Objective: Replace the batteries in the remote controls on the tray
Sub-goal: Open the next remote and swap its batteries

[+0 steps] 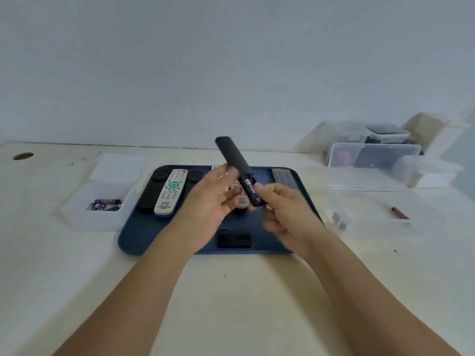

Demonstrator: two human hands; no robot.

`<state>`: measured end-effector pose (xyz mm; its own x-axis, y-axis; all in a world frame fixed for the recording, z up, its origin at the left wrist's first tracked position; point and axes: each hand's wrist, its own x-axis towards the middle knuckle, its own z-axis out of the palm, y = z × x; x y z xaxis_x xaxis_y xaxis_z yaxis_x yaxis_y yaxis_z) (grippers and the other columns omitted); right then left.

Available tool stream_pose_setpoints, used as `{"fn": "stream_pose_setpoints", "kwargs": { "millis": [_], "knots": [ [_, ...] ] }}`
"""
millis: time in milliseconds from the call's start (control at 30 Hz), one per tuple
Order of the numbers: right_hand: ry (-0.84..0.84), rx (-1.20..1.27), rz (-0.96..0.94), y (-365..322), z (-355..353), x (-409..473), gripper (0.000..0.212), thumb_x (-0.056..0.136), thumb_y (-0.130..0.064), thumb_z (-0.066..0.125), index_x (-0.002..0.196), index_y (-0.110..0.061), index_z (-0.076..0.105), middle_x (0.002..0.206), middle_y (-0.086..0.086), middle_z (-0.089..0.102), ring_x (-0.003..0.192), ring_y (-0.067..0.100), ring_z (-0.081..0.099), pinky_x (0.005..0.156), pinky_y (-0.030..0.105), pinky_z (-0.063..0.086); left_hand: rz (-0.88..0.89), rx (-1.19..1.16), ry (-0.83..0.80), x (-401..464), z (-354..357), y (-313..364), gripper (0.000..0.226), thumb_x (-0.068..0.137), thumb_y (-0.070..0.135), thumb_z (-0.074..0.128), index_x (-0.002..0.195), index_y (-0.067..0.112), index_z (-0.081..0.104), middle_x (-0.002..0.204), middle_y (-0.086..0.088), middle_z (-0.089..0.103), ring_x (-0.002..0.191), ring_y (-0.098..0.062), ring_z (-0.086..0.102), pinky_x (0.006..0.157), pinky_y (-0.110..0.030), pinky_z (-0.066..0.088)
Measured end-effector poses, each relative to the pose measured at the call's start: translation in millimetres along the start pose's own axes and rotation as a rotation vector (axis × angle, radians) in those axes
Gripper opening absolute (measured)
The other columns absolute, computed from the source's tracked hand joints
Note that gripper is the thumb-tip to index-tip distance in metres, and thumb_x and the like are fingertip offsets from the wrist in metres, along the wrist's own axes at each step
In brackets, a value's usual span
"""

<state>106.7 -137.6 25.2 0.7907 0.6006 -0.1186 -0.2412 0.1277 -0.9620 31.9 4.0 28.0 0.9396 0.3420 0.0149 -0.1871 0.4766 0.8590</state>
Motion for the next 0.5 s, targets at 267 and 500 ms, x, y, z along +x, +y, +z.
{"fn": "stream_pose_setpoints", "kwargs": {
  "millis": [267,500],
  "knots": [
    [0.017,-0.319,-0.163,3.6,10.9,-4.7,0.038,0.098,-0.032,0.061,0.086,0.005,0.063,0.066,0.013,0.065,0.038,0.002,0.039,0.042,0.022,0.027,0.047,0.027,0.093,-0.1,9.2,-14.9,0.031,0.109,0.021,0.038,0.120,0.026,0.067,0.107,-0.014,0.073,0.099,-0.024,0.068,0.076,-0.040,0.053],
    [0.189,-0.587,-0.640,7.4,13.0,-7.6,0.023,0.088,-0.020,0.074,0.075,-0.011,0.056,0.054,0.000,0.036,0.050,0.009,0.033,0.049,0.017,0.030,-0.130,-0.194,0.061,1.3,9.0,-16.7,0.035,0.108,0.030,0.038,0.136,0.022,0.060,0.114,-0.014,0.065,0.095,-0.024,0.061,0.070,-0.035,0.056]
  ]
}}
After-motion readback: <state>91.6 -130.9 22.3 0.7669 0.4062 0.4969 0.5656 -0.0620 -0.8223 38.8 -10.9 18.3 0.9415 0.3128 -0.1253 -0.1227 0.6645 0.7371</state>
